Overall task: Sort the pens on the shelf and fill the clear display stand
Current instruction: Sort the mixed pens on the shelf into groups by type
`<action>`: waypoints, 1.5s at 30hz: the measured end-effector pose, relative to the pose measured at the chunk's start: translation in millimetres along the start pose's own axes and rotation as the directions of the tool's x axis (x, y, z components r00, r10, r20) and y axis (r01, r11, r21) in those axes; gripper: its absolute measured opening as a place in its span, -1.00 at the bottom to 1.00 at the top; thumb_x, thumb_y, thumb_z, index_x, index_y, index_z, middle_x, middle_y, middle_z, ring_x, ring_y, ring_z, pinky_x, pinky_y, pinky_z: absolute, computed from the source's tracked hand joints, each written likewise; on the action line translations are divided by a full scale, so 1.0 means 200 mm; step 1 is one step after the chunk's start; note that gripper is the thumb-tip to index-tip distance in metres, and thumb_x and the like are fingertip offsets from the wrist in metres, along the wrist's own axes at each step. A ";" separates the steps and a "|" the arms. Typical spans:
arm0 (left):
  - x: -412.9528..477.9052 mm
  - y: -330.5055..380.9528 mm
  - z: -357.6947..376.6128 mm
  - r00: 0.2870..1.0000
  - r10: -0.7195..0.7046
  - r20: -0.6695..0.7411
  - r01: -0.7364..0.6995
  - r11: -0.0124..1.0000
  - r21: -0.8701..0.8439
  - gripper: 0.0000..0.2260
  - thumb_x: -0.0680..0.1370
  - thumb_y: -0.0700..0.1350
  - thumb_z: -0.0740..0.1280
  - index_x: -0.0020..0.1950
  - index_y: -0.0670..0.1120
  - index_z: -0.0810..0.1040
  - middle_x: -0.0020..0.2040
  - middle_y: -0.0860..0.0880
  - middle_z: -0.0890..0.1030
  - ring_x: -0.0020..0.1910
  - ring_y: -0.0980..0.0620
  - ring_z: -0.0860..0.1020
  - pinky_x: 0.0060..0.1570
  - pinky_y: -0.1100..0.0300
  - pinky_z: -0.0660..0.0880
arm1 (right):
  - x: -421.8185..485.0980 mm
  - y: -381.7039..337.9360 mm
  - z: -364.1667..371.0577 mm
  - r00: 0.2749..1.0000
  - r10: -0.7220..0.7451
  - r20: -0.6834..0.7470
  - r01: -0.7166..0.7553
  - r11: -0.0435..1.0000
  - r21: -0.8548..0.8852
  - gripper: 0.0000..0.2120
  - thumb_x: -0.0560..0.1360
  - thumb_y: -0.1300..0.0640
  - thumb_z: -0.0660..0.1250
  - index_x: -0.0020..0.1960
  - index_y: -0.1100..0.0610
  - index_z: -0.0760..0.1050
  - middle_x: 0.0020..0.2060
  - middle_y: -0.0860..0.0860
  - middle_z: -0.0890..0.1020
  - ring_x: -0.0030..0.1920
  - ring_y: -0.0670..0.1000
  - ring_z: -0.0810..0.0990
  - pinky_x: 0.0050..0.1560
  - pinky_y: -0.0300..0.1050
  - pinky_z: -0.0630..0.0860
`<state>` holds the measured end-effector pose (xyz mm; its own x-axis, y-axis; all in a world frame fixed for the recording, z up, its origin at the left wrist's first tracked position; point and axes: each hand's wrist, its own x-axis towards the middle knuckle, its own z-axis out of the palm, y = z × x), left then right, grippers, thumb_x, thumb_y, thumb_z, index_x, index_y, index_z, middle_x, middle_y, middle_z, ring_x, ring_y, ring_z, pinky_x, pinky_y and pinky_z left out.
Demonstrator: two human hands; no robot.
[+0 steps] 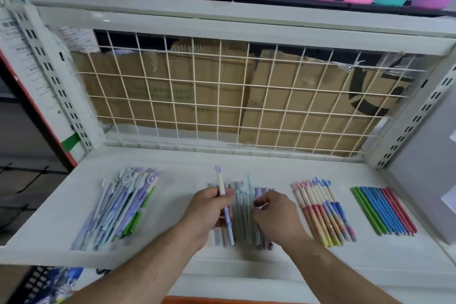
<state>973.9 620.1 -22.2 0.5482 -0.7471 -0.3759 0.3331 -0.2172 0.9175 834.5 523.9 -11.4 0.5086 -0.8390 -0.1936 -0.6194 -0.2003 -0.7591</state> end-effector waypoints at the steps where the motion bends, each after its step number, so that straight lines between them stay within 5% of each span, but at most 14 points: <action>1: 0.00 0.01 -0.04 1.000 -0.001 -0.004 0.001 1.000 -0.006 -0.88 0.60 -0.26 0.31 0.05 -0.17 0.64 -0.37 -0.04 0.49 -0.45 0.03 0.49 -0.43 0.23 0.47 | 0.00 0.00 0.01 1.000 0.000 -0.024 -0.001 0.999 -0.043 -0.90 0.48 0.16 0.36 -0.05 -0.02 0.54 -0.18 -0.02 0.67 -0.31 -0.05 0.64 -0.30 -0.22 0.53; 6: 0.00 0.02 -0.13 1.000 -0.018 0.012 0.019 0.999 -0.029 -0.89 0.59 -0.27 0.32 0.04 -0.20 0.64 -0.38 -0.02 0.48 -0.45 0.04 0.49 -0.43 0.23 0.48 | 0.01 0.01 0.07 0.997 -0.029 -0.076 0.010 0.971 -0.239 -0.86 0.55 0.20 0.29 0.02 0.20 0.61 0.03 0.11 0.71 -0.57 -0.21 0.52 -0.61 -0.34 0.39; 8: -0.01 0.01 -0.14 1.000 -0.024 0.021 0.024 0.999 -0.025 -0.89 0.59 -0.25 0.34 0.04 -0.26 0.63 -0.37 -0.03 0.48 -0.44 0.02 0.48 -0.43 0.22 0.48 | 0.01 -0.01 0.09 0.998 -0.032 -0.058 0.015 0.961 -0.277 -0.75 0.56 0.22 0.26 0.20 0.18 0.59 0.21 0.15 0.65 -0.27 -0.23 0.67 -0.51 -0.42 0.40; 10: -0.01 0.01 -0.15 0.999 -0.025 0.025 0.025 1.000 -0.014 -0.87 0.59 -0.23 0.35 0.04 -0.29 0.61 -0.34 -0.07 0.47 -0.41 -0.01 0.47 -0.42 0.20 0.49 | 0.02 -0.03 0.10 0.999 -0.028 -0.045 0.011 0.945 -0.328 -0.62 0.56 0.23 0.24 0.36 0.19 0.51 0.33 0.14 0.58 0.28 0.05 0.59 -0.20 -0.39 0.49; 12: -0.01 0.01 -0.16 0.999 -0.030 0.023 0.030 1.000 -0.008 -0.86 0.59 -0.24 0.34 0.05 -0.31 0.61 -0.31 -0.11 0.47 -0.39 -0.03 0.46 -0.41 0.18 0.49 | 0.04 -0.03 0.13 0.999 0.001 -0.040 -0.016 0.931 -0.366 -0.60 0.55 0.23 0.24 0.38 0.21 0.49 0.37 0.15 0.54 0.43 0.17 0.44 -0.16 -0.41 0.45; 14: -0.01 0.01 -0.16 0.999 -0.034 0.024 0.034 0.999 -0.007 -0.84 0.59 -0.24 0.35 0.06 -0.33 0.61 -0.32 -0.10 0.47 -0.39 -0.04 0.46 -0.40 0.17 0.50 | 0.05 -0.03 0.14 0.999 0.006 -0.035 -0.019 0.913 -0.408 -0.62 0.55 0.24 0.23 0.35 0.25 0.51 0.37 0.18 0.54 0.43 0.20 0.43 -0.39 -0.50 0.32; 16: 0.00 0.01 -0.17 0.999 -0.036 0.027 0.036 0.999 -0.008 -0.82 0.59 -0.22 0.36 0.07 -0.33 0.61 -0.36 -0.08 0.49 -0.41 -0.03 0.47 -0.39 0.16 0.50 | 0.06 -0.01 0.15 1.000 0.003 -0.030 -0.016 0.900 -0.436 -0.63 0.53 0.27 0.20 0.31 0.31 0.50 0.34 0.23 0.55 0.40 0.23 0.45 -0.49 -0.48 0.28; 18: 0.00 0.01 -0.17 0.999 -0.042 0.032 0.042 0.999 -0.005 -0.85 0.59 -0.21 0.37 0.05 -0.28 0.63 -0.38 -0.06 0.50 -0.43 -0.01 0.48 -0.37 0.15 0.52 | 0.07 0.00 0.14 0.999 -0.018 -0.035 0.000 0.887 -0.461 -0.62 0.54 0.28 0.18 0.33 0.31 0.49 0.34 0.22 0.54 0.35 0.19 0.50 -0.34 -0.38 0.37; 20: 0.00 0.00 -0.16 0.999 -0.044 0.028 0.044 0.999 0.007 -0.86 0.58 -0.20 0.37 0.04 -0.27 0.64 -0.40 -0.04 0.49 -0.45 0.01 0.48 -0.35 0.14 0.54 | 0.06 0.01 0.12 0.999 -0.035 -0.040 0.014 0.896 -0.444 -0.65 0.55 0.24 0.20 0.30 0.27 0.50 0.29 0.21 0.58 0.02 0.01 0.68 -0.41 -0.38 0.43; 22: 0.01 -0.01 -0.15 0.999 -0.029 0.020 0.027 0.998 0.052 -0.87 0.58 -0.19 0.37 0.02 -0.25 0.64 -0.39 -0.04 0.48 -0.45 0.01 0.48 -0.38 0.17 0.53 | 0.05 0.02 0.10 0.996 -0.049 -0.074 0.014 0.912 -0.410 -0.82 0.55 0.17 0.23 0.07 0.19 0.56 -0.02 0.14 0.68 -0.47 -0.20 0.52 -0.59 -0.35 0.35; 24: 0.01 -0.03 -0.14 0.999 0.039 0.014 -0.041 0.982 0.185 -0.92 0.57 -0.16 0.38 -0.02 -0.11 0.67 -0.33 -0.02 0.52 -0.40 0.04 0.51 -0.37 0.19 0.51 | 0.04 0.03 0.09 0.986 -0.062 -0.156 -0.005 0.918 -0.396 -0.84 0.58 0.06 0.25 -0.16 0.06 0.49 -0.33 -0.07 0.61 -0.53 -0.16 0.50 -0.53 -0.27 0.44; 29: 0.00 -0.07 -0.07 0.922 0.351 0.161 -0.366 0.657 0.659 -0.93 0.54 -0.06 0.36 -0.07 0.00 0.64 -0.13 0.02 0.58 -0.21 0.11 0.56 -0.12 0.20 0.50 | 0.02 0.07 0.03 0.941 -0.237 -0.242 0.092 0.866 -0.491 -0.79 0.59 -0.10 0.27 0.09 -0.04 0.59 -0.06 -0.06 0.58 -0.31 -0.09 0.55 -0.40 -0.30 0.35; 34: 0.01 -0.09 -0.04 0.884 0.353 0.308 -0.435 0.372 0.820 -0.83 0.58 -0.05 0.26 -0.15 -0.10 0.52 -0.15 0.05 0.38 -0.17 -0.03 0.49 -0.07 0.01 0.47 | 0.02 0.12 0.02 0.960 -0.257 -0.110 0.167 0.842 -0.514 -0.79 0.57 -0.05 0.26 0.09 -0.05 0.63 -0.06 -0.06 0.51 -0.28 -0.05 0.53 -0.28 -0.21 0.49; 45: 0.11 -0.07 -0.18 0.886 0.285 0.366 -0.429 0.202 0.881 -0.79 0.58 -0.07 0.29 -0.26 0.06 0.42 -0.17 0.09 0.40 -0.04 0.00 0.49 -0.10 0.18 0.32 | 0.07 0.06 0.12 0.958 -0.284 -0.032 0.241 0.863 -0.445 -0.81 0.52 0.03 0.35 0.11 -0.03 0.62 0.04 -0.02 0.51 -0.17 0.03 0.56 -0.18 -0.20 0.51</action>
<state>1008.6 630.1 -48.0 0.3001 -0.9536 -0.0239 -0.8433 -0.2769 0.4606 848.2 521.5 -38.4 0.6441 -0.7634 0.0494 -0.6780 -0.5996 -0.4253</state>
